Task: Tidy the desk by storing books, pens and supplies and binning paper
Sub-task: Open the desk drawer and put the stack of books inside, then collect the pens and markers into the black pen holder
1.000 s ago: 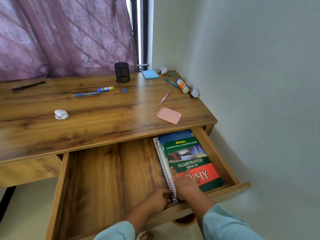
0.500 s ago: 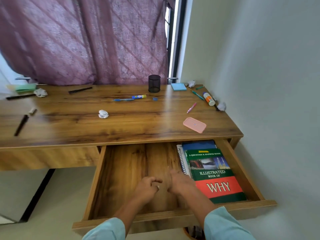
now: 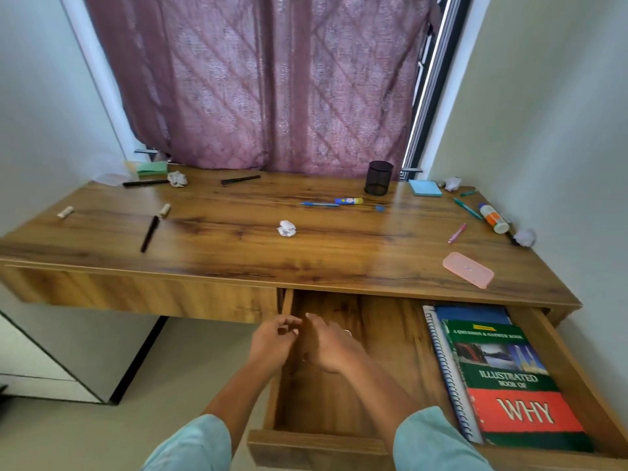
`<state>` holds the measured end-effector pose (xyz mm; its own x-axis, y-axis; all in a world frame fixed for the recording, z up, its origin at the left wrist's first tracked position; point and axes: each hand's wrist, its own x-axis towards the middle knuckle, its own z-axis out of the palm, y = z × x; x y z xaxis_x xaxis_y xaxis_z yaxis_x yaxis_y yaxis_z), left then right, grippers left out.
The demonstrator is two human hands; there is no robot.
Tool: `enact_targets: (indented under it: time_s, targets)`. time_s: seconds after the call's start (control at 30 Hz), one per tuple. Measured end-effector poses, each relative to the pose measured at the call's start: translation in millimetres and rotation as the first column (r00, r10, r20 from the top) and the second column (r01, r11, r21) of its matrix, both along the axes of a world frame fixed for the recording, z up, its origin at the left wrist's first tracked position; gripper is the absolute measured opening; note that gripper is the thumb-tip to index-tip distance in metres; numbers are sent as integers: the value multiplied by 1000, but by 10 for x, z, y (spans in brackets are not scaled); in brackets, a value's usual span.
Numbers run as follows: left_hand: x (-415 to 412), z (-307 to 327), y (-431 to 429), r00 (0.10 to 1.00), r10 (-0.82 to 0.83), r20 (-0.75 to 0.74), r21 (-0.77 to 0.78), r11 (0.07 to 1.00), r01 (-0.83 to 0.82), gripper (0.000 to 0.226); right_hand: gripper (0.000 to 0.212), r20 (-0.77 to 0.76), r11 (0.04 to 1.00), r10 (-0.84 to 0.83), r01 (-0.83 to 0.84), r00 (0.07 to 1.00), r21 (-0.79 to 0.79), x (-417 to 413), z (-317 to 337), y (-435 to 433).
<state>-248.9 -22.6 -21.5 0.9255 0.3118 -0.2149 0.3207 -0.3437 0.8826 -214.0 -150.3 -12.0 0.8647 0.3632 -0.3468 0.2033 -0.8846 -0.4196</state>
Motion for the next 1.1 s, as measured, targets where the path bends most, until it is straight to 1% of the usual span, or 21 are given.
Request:
enact_targets:
  time_s: [0.13, 0.23, 0.3, 0.37, 0.47, 0.6, 0.77, 0.9, 1.03, 1.1]
  targets:
    - [-71, 70, 861, 998, 58, 26, 18, 998, -59, 21, 76, 27, 997, -31, 29, 999, 66, 5, 73, 794]
    - [-148, 111, 1640, 989, 140, 51, 12, 990, -141, 22, 73, 56, 997, -13, 9, 998, 70, 18, 118, 1429]
    - [-166, 118, 2157, 980, 188, 60, 23, 982, -190, 21, 72, 45, 997, -12, 8, 999, 74, 39, 131, 1820]
    - [-186, 152, 2611, 974, 222, 52, 29, 974, -223, 19, 71, 25, 993, -23, 20, 999, 116, 50, 143, 2166]
    - [-200, 184, 3124, 960, 271, 69, -23, 963, -270, 17, 69, 24, 987, -19, 15, 1000, 161, 58, 158, 2573]
    - [-94, 221, 3514, 955, 285, 81, -97, 956, -278, 16, 67, 24, 985, -9, 4, 1000, 174, 153, 181, 2939]
    - [153, 173, 3674, 957, 281, 74, -199, 944, -262, 20, 64, 27, 983, 7, -12, 1000, 185, 445, 166, 3241]
    - [475, 167, 3780, 966, 247, 82, -190, 955, -228, 17, 63, 26, 979, 1, -6, 1000, 201, 822, 129, 3538]
    - [994, 231, 3929, 973, 212, 95, -127, 972, -199, 16, 61, 54, 975, -16, 4, 998, 222, 1302, 97, 3823]
    - [1278, 264, 3984, 978, 191, 81, -145, 973, -178, 18, 61, 61, 972, -17, 3, 998, 233, 1546, 119, 3920]
